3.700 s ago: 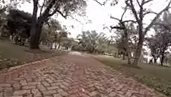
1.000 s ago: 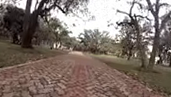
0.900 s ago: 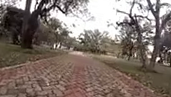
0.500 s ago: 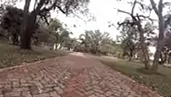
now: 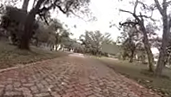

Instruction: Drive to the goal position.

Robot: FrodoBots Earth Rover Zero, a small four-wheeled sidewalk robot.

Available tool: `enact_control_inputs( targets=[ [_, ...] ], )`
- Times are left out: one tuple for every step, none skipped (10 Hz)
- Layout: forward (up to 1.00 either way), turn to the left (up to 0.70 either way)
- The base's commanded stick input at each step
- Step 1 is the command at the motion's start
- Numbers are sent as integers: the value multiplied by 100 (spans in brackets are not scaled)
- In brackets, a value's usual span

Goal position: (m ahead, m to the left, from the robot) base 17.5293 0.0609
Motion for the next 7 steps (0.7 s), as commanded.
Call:
enact_control_inputs(
  targets=[
    [70, 0],
    [70, 0],
    [70, -27],
    [70, -33],
    [70, 0],
    [70, 0],
    [70, 0]
  ],
)
